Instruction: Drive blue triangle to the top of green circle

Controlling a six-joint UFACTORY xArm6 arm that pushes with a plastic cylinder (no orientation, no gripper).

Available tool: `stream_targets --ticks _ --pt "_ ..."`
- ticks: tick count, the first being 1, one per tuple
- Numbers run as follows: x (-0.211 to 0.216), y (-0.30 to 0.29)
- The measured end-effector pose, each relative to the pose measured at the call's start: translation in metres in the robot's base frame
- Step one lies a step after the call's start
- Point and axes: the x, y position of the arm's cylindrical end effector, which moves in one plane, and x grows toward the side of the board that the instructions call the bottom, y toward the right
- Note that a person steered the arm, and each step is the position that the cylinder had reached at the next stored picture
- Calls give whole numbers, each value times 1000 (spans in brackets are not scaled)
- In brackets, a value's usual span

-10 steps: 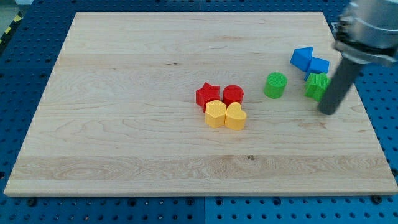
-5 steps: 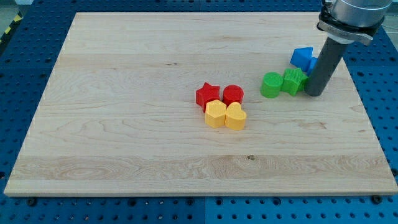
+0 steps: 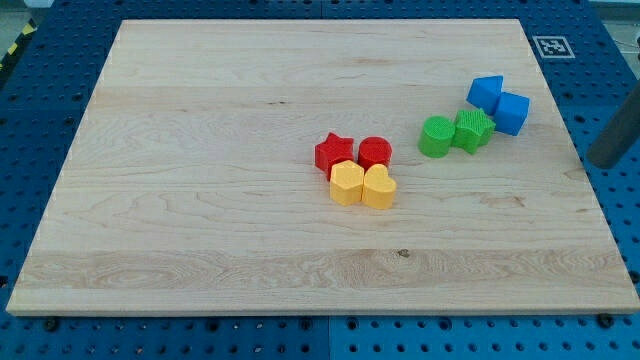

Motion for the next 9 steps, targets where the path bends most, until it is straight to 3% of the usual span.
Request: stream_targets --ticks 2,5,7,9 --pt "-60 -14" --pt "-37 -34" --pt "-87 -31" --pt "-106 -97"
